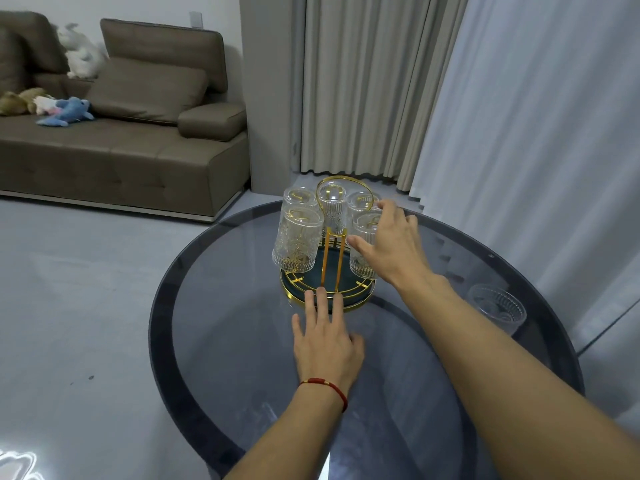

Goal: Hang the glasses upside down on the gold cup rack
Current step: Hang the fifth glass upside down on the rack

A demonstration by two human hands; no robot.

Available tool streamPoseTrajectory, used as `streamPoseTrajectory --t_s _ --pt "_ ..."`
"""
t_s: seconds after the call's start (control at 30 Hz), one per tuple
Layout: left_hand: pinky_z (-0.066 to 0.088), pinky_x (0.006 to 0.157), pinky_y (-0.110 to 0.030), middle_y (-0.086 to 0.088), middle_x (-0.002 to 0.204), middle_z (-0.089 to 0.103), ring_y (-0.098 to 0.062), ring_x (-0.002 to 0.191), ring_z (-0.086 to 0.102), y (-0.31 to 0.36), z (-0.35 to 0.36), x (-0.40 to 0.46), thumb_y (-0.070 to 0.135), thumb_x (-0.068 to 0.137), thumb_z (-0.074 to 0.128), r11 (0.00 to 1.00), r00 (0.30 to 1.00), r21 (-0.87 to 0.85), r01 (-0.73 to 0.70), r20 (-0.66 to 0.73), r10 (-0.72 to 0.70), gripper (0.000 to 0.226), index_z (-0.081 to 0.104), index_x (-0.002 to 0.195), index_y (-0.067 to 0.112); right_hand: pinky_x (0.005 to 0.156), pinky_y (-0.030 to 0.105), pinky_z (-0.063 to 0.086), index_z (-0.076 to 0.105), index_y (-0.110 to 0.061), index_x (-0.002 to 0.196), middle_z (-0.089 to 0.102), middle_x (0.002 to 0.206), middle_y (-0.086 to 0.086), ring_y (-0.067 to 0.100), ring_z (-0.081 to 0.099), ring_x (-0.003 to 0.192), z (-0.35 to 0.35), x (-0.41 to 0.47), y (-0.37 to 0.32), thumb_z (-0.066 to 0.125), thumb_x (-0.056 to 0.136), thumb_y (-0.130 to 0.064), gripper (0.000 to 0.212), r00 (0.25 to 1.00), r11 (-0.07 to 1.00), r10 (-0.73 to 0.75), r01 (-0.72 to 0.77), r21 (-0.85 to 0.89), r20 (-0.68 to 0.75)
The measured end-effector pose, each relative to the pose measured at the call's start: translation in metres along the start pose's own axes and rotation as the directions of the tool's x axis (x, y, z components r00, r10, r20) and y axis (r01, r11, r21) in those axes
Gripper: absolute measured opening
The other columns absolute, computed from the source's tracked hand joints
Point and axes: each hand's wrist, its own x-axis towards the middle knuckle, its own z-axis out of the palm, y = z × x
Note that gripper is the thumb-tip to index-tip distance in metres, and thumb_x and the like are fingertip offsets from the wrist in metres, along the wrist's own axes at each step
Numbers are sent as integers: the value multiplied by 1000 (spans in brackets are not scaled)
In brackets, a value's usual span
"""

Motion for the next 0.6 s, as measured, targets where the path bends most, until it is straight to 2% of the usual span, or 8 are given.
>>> streamPoseTrajectory --t_s 0.17,0.27,0.33,0.4,0.5,0.6 --pt "11 123 -54 -8 170 -4 -28 154 -10 5 -7 -3 35 94 46 999 999 35 8 43 -10 78 5 159 23 115 41 35 28 -11 156 39 157 14 31 38 141 -10 -20 7 67 96 -40 78 1000 989 -29 30 146 -7" --pt "14 123 -53 -8 170 0 -27 154 -6 13 -20 -8 32 92 49 1000 999 19 5 43 -6 80 7 159 21 111 32 33 37 -9 152 45 152 14 29 42 138 -22 -47 13 64 97 -32 65 998 978 -4 19 210 -70" --pt "19 122 -50 -10 168 11 -28 154 3 20 -32 -13 28 90 51 999 999 0 -34 -4 34 77 15 158 19 107 29 33 45 -7 146 52 143 13 28 48 131 -31 -76 22 65 96 -26 57 989 977 10 22 213 -150" --pt "31 116 -45 -10 160 32 -27 149 20 26 -42 -19 22 88 56 988 992 -107 -109 -70 102 70 32 152 16 109 40 38 52 -8 138 56 135 12 30 50 127 -35 -108 37 67 89 -21 53 961 985 67 -21 168 -269" --pt "39 106 -35 -6 141 53 -22 133 40 30 -54 -33 12 86 62 920 973 -326 -220 -138 184 56 50 141 14 111 57 36 52 -5 136 46 145 21 40 41 134 -32 -152 63 73 79 -12 62 881 964 253 -197 176 -400" --pt "41 106 -33 -3 133 59 -18 125 49 30 -61 -40 11 87 64 884 973 -410 -224 -139 182 48 57 134 16 117 58 30 36 3 150 30 156 30 47 30 142 -29 -168 90 78 80 -9 83 810 882 462 -375 287 -361"
